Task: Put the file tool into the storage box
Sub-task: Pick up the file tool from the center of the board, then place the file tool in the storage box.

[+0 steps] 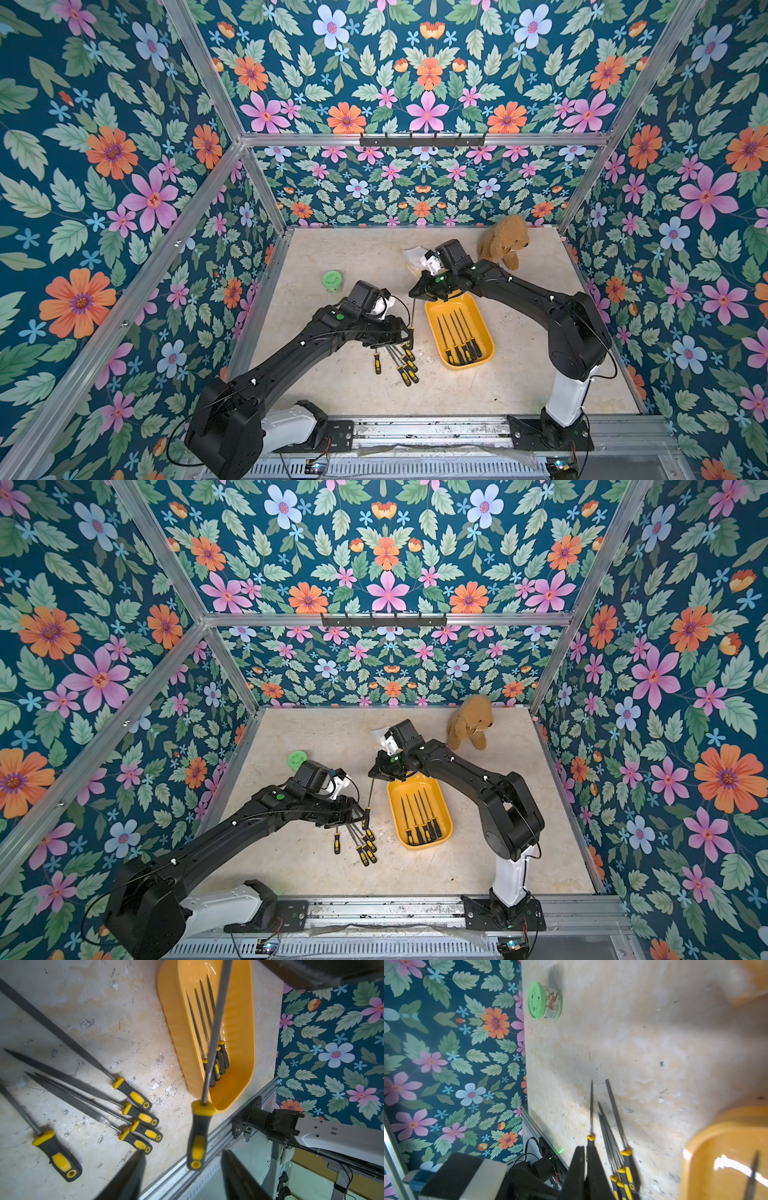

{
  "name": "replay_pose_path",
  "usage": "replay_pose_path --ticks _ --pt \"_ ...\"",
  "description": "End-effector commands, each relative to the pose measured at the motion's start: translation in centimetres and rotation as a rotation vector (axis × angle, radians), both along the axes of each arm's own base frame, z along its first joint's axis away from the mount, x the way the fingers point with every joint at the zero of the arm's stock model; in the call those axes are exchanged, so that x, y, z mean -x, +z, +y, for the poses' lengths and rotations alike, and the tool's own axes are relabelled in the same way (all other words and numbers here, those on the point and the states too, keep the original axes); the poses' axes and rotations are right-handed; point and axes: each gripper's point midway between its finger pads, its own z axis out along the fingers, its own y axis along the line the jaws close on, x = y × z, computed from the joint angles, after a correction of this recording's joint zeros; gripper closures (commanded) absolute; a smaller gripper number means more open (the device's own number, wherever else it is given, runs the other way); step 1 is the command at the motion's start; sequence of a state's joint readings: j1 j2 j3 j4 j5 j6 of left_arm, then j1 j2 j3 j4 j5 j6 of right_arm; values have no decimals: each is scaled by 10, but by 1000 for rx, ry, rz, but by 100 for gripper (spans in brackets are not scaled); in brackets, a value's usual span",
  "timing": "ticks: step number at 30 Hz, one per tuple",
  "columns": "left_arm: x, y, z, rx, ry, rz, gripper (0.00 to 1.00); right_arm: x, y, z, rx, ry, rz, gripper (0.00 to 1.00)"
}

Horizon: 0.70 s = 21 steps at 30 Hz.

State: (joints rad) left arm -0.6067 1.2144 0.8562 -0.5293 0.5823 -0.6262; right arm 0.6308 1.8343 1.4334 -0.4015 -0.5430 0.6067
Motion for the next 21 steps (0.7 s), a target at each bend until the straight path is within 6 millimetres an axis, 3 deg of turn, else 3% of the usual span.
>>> replay_pose_path --ticks 1,6,9,21 --pt "-11 1 6 -29 52 -11 5 -2 -11 -49 226 -27 -24 100" --pt "-19 -7 17 -91 96 -11 3 -8 -17 -104 553 -31 -71 100" --pt "-21 -12 20 -119 105 -10 3 -10 -26 -120 660 -19 -75 100" --pt "-24 -39 39 -210 199 2 3 11 -82 -96 751 130 -57 100"
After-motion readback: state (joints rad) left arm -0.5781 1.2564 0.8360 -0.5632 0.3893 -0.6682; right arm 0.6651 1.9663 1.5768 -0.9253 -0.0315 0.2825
